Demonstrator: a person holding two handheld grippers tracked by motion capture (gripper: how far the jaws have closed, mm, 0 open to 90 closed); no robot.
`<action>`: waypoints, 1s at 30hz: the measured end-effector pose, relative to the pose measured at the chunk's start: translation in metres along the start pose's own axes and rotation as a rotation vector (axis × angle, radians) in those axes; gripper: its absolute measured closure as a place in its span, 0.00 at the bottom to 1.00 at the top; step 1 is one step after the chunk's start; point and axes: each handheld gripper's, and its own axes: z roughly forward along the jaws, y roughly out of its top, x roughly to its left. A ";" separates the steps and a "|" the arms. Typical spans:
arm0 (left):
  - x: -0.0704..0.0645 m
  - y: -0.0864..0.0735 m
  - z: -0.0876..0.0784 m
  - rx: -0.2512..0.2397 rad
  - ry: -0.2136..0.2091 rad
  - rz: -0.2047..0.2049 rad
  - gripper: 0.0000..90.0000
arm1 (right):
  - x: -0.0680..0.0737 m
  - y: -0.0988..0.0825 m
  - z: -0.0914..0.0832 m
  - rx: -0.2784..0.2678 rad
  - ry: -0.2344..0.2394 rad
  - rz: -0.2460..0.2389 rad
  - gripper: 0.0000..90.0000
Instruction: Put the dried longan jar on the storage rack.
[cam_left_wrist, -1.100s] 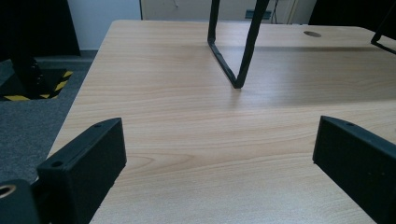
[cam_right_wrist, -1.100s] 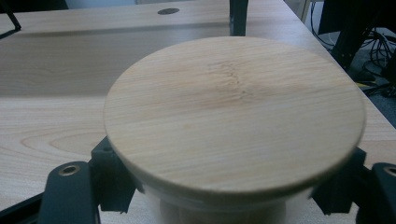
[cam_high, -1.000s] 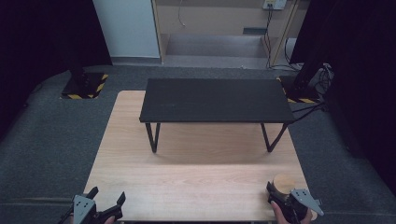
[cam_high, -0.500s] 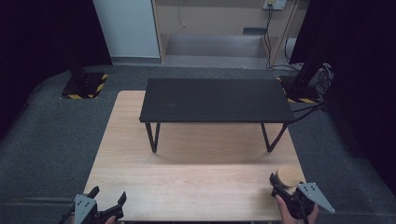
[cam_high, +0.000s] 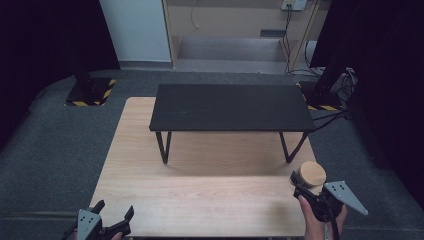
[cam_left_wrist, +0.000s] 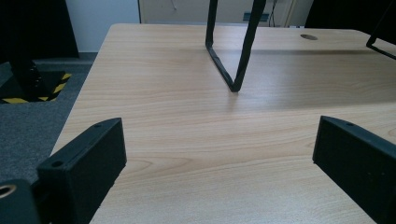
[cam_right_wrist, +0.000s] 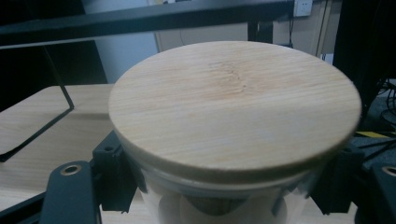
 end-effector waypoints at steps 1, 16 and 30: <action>0.000 0.000 0.000 0.000 0.001 0.000 0.02 | 0.000 0.003 0.001 -0.002 0.004 -0.004 0.28; 0.001 0.000 0.000 0.002 -0.006 -0.005 0.02 | 0.005 0.052 0.018 -0.035 0.049 -0.022 0.28; 0.003 0.001 -0.001 -0.011 -0.010 -0.008 0.02 | 0.004 0.089 0.040 -0.027 0.064 -0.044 0.28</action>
